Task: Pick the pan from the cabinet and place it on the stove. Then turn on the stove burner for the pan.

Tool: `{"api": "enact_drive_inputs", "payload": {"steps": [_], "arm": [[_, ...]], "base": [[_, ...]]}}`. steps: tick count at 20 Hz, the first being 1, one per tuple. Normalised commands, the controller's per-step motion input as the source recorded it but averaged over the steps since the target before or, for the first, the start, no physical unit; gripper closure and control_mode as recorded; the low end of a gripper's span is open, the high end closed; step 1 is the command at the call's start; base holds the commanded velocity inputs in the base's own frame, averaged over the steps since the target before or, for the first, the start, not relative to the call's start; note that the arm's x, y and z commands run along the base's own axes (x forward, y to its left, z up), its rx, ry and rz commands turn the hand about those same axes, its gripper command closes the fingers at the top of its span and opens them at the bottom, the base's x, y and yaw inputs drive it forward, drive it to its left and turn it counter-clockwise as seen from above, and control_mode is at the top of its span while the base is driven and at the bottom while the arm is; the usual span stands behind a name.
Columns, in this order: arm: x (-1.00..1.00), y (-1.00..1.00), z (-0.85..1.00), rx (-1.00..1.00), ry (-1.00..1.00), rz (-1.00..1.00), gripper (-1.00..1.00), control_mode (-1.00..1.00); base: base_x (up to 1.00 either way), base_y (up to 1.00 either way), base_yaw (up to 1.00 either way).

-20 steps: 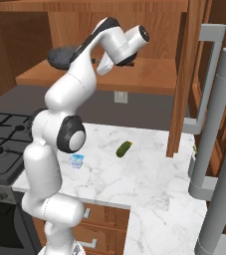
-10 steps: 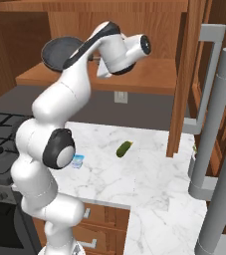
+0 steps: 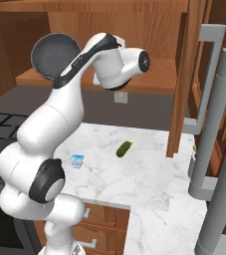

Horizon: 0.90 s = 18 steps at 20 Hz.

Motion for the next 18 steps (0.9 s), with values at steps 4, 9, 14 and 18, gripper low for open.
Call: {"api": "enact_drive_inputs", "payload": {"steps": [4,9,14,18], "arm": [[-0.81,0.00,-0.17,0.00,-0.09,0.00,1.00,-1.00],[-0.83,0.00,-0.21,0.00,-0.03,0.00,1.00,-1.00],[-0.71,0.09,-0.26,-0.07,0.00,0.00,1.00,-1.00],[-0.53,0.25,-0.36,-0.14,0.00,0.00,1.00,-1.00]], "base": [[0.00,0.00,0.00],[0.00,0.00,0.00],[0.00,0.00,0.00],[0.00,0.00,0.00]]}}
